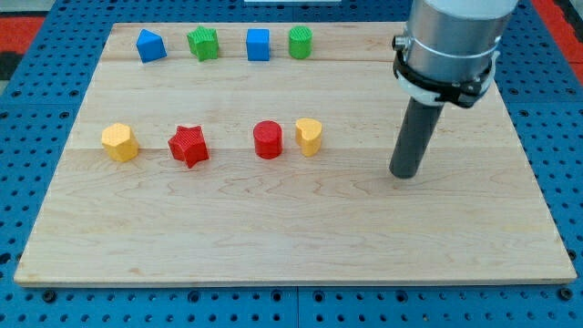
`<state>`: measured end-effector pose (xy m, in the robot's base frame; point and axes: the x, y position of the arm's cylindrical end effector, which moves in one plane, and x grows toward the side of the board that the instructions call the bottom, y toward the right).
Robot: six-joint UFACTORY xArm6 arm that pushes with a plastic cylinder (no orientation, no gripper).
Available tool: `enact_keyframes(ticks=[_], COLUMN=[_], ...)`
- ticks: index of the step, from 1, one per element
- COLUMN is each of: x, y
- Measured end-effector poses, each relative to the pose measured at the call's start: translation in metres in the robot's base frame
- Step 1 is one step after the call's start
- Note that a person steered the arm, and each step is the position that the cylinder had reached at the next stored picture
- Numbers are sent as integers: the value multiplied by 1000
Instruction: Move blue triangle slightly up
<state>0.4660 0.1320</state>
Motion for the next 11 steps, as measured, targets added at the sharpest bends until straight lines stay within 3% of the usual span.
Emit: enact_keyframes(ticks=[1,3,5,6,7,9,11], x=[-58,-85,-89,-108,-137,-202,-251], y=[7,-50,-172,-250,-291,-333,-322])
